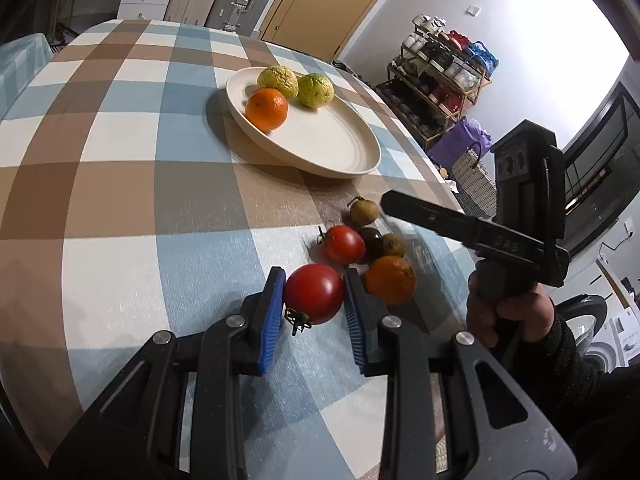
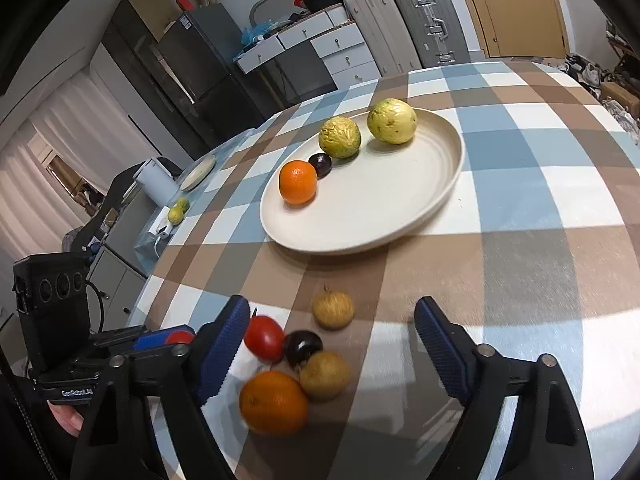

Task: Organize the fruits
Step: 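Lift the tomato with the left tool while the right grasps a small brown fruit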

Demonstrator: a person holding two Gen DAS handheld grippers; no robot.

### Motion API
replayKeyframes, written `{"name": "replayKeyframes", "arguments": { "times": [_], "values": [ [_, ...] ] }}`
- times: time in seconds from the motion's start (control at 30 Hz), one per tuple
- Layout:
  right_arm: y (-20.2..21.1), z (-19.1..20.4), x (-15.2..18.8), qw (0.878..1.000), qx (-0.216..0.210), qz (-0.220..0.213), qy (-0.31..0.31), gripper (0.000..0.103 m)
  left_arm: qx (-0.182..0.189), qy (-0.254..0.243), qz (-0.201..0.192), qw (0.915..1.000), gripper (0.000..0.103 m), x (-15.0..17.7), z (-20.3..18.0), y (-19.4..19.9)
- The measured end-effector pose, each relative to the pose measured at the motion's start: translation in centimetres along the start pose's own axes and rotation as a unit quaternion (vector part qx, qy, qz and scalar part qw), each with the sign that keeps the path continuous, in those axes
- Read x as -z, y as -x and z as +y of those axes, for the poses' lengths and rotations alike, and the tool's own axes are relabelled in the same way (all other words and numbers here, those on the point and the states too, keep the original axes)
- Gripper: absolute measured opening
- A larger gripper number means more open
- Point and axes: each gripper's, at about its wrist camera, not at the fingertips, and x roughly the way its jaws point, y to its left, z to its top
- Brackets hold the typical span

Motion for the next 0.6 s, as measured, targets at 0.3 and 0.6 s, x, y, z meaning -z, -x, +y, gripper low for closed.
{"name": "replayKeyframes", "arguments": {
  "times": [0.3, 0.6],
  "values": [
    [-1.9, 0.4, -0.2, 0.999, 0.001, 0.020, 0.027, 0.064, -0.004, 0.011, -0.006, 0.9999, 0.026, -1.8, 0.5, -0.5],
    [-2.3, -0.6, -0.1, 1.000, -0.015, 0.021, 0.014, 0.026, -0.016, 0.007, -0.020, 0.9996, 0.026, -3.6, -0.1, -0.8]
  ]
}}
